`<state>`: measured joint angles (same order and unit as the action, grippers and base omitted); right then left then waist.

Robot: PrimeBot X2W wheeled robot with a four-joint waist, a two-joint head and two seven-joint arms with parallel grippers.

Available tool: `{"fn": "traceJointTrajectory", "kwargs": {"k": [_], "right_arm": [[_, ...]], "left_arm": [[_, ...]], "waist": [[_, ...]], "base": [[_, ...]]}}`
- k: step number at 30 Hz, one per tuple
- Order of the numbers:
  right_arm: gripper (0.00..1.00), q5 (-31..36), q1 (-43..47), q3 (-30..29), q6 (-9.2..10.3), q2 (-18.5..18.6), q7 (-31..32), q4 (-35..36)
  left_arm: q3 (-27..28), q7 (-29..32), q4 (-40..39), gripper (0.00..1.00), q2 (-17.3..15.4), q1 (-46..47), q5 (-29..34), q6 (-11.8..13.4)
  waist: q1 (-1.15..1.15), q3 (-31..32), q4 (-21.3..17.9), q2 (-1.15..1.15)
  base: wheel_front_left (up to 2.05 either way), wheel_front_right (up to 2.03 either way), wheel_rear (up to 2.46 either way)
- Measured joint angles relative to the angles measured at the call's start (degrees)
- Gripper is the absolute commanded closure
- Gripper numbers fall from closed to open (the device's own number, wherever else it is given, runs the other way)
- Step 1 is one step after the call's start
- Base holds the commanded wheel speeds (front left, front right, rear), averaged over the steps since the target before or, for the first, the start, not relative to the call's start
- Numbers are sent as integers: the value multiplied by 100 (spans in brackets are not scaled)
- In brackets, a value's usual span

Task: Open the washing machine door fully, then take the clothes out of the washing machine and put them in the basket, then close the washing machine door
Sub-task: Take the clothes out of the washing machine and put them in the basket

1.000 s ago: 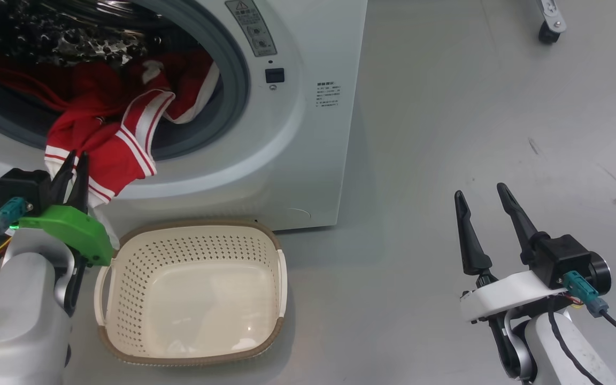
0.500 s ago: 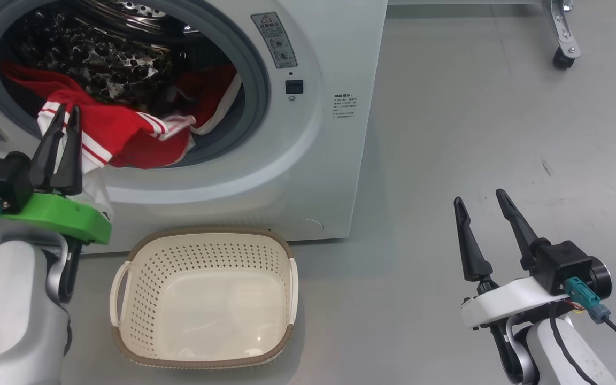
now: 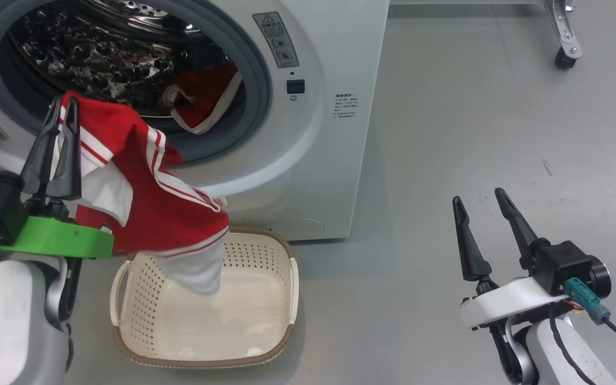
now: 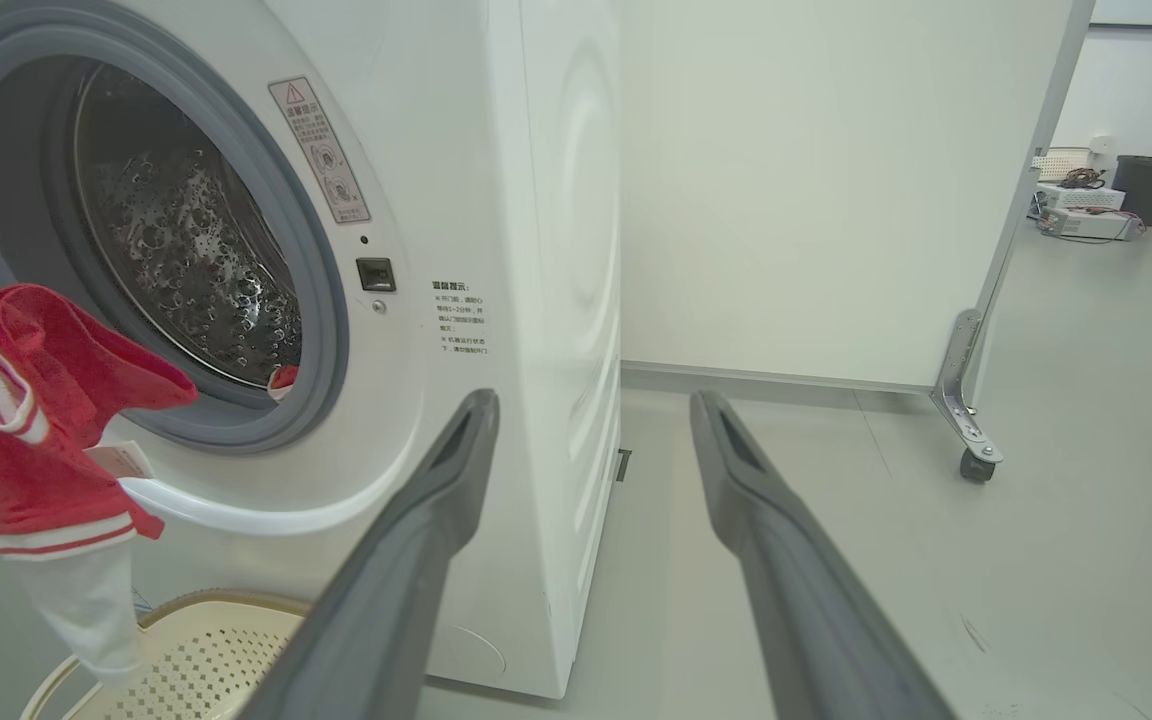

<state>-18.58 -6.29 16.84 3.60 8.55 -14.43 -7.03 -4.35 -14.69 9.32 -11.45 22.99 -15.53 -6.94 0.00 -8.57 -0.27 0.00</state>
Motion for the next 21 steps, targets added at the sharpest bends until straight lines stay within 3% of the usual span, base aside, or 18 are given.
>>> {"fn": "traceJointTrajectory", "kwargs": {"k": [21], "right_arm": [[0,60,-34,165,0,-4,78,283]], "left_arm": [[-581,0,633,100,-64,-925,136,-26]], "waist": [[0,-452,-239,0]], "base": [[0,0,0]]}}
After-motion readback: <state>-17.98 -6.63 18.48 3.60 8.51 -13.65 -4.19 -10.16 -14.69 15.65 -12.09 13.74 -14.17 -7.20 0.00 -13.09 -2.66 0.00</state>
